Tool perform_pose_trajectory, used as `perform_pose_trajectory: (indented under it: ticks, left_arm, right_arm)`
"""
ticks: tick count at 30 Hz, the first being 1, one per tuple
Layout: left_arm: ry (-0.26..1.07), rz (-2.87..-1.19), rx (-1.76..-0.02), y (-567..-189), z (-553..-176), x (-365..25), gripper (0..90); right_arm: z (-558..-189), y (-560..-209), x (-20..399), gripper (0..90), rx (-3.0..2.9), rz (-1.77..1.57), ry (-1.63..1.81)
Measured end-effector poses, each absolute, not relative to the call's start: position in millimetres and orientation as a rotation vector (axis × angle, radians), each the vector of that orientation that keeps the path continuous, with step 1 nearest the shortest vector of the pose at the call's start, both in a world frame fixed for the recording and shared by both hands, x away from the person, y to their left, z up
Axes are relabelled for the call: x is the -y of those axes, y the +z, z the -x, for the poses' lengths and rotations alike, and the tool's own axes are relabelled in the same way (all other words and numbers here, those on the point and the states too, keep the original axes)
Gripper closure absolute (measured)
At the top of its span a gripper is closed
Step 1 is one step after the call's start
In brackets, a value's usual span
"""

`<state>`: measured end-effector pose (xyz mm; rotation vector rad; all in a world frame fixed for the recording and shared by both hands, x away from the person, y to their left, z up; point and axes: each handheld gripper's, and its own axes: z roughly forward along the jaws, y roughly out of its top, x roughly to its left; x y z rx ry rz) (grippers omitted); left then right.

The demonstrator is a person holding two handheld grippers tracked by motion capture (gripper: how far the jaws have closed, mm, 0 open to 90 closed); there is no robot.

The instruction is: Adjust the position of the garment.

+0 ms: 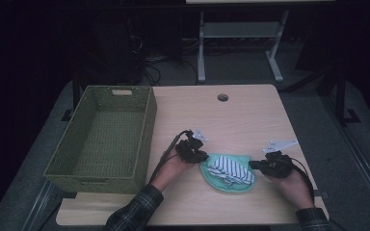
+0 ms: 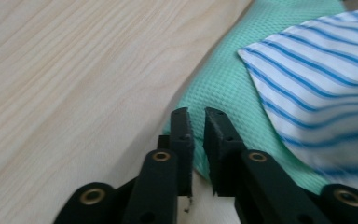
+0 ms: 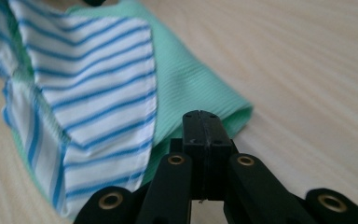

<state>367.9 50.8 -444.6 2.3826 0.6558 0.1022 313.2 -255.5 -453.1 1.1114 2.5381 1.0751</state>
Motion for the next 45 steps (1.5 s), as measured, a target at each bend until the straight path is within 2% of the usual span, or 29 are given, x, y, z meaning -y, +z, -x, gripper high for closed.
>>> perform_pose_trajectory:
  ticks: [10, 12, 13, 23, 24, 25, 33, 45]
  left_arm:
    - [0.104, -2.343, -0.710, -435.9, -346.5, -78.0, 54.7]
    - [0.106, -2.357, -0.704, -435.5, -343.4, -81.3, 53.0]
    - [0.106, -2.343, -0.719, -437.1, -337.1, -83.6, 48.9]
    - [0.085, -2.384, -0.684, -446.1, -319.1, -92.4, 33.9]
    - [0.081, -2.393, -0.674, -446.7, -319.1, -92.8, 28.5]
    - [0.079, -2.395, -0.670, -447.0, -319.1, -92.6, 27.0]
    - [0.084, -2.414, -0.649, -449.6, -317.3, -88.9, 22.1]
    - [0.097, -2.430, -0.639, -447.9, -318.7, -91.5, 21.9]
  right_arm:
    - [-339.9, -442.4, 258.3, 89.8, -2.448, -1.125, 1.145]
    - [-343.6, -443.1, 257.5, 89.8, -2.455, -1.135, 1.145]
    - [-350.9, -444.8, 254.0, 89.8, -2.456, -1.141, 1.119]
    - [-366.7, -463.0, 248.7, 89.7, -2.523, -1.150, 1.069]
    - [-364.9, -464.4, 250.1, 89.7, -2.533, -1.151, 1.078]
    - [-364.0, -464.6, 250.5, 89.7, -2.536, -1.152, 1.078]
    - [-347.7, -465.8, 254.2, 89.7, -2.568, -1.115, 1.078]
    - [-317.8, -463.8, 251.3, 89.6, -2.609, -1.047, 1.089]
